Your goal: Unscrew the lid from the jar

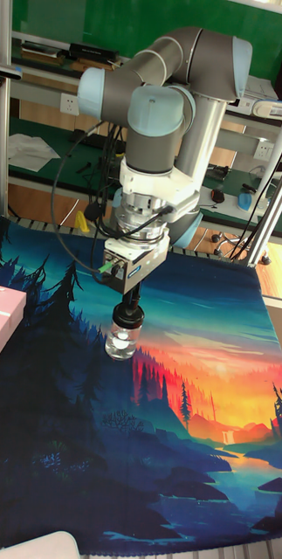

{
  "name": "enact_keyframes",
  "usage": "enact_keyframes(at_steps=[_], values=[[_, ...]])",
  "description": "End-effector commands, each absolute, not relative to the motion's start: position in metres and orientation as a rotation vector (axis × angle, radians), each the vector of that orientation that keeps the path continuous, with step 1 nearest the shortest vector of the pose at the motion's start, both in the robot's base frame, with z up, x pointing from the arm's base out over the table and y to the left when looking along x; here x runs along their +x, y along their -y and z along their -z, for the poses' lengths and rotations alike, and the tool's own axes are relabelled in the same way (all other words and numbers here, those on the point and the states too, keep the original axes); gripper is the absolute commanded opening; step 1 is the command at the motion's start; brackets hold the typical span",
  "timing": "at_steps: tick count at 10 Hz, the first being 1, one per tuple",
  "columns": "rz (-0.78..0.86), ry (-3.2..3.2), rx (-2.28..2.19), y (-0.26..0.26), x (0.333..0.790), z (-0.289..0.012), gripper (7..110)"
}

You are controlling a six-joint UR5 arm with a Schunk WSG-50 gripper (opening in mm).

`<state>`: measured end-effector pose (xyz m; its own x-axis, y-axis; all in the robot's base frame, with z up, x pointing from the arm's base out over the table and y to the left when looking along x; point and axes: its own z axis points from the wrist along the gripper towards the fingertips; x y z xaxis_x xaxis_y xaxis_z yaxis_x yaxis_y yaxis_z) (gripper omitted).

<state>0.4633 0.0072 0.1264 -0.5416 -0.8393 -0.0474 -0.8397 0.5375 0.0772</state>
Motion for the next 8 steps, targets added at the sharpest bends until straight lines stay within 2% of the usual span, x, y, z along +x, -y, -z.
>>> enact_keyframes(at_steps=[1, 8], values=[[-0.134, -2.722, -1.543, -0.0063, 0.4659, -0.1257, 7], [-0.063, -2.596, -1.789, -0.0030, 0.4710, -0.1327, 7]])
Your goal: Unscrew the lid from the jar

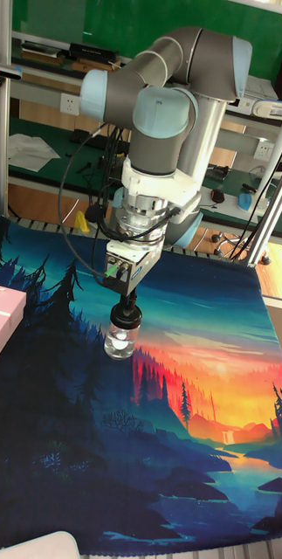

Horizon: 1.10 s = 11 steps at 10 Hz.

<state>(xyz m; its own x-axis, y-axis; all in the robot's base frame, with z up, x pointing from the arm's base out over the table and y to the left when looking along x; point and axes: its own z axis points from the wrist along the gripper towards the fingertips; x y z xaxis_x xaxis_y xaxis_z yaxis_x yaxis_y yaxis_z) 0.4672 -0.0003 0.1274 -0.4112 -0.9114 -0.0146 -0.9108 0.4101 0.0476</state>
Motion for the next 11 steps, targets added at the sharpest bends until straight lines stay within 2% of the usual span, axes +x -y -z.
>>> enact_keyframes(at_steps=[1, 11], values=[[0.073, 2.572, 1.793, -0.005, 0.471, -0.131, 7], [0.036, 2.338, 2.105, 0.004, 0.473, -0.129, 7]])
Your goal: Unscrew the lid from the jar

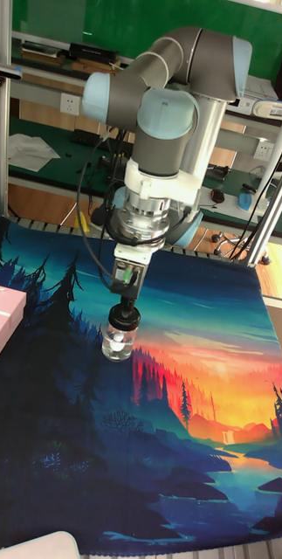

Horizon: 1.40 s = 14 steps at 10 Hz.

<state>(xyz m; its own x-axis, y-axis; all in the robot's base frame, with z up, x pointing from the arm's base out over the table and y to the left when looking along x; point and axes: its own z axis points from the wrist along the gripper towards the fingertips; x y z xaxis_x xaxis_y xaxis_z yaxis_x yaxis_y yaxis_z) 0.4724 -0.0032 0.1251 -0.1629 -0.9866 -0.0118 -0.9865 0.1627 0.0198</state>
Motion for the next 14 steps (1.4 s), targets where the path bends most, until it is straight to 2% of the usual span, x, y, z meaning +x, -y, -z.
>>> enact_keyframes(at_steps=[1, 8, 14], values=[[0.035, 2.318, 2.136, 0.003, 0.474, -0.131, 7], [-0.053, 2.115, 2.382, 0.004, 0.490, -0.129, 7], [-0.027, 2.034, 2.466, 0.000, 0.487, -0.143, 7]])
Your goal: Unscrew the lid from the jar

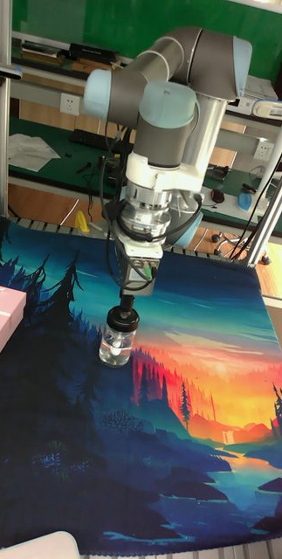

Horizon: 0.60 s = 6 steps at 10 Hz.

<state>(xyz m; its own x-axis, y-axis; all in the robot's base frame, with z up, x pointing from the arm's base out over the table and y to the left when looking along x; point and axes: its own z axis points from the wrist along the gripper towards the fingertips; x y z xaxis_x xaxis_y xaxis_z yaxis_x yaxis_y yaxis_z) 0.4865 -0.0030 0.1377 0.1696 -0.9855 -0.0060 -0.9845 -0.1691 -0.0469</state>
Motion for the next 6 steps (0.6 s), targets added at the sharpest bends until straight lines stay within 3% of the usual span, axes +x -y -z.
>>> enact_keyframes(at_steps=[1, 6], values=[[0.029, -1.967, -2.381, 0.001, 0.487, -0.144, 7], [-0.045, -2.004, -2.373, 0.007, 0.476, -0.162, 7]])
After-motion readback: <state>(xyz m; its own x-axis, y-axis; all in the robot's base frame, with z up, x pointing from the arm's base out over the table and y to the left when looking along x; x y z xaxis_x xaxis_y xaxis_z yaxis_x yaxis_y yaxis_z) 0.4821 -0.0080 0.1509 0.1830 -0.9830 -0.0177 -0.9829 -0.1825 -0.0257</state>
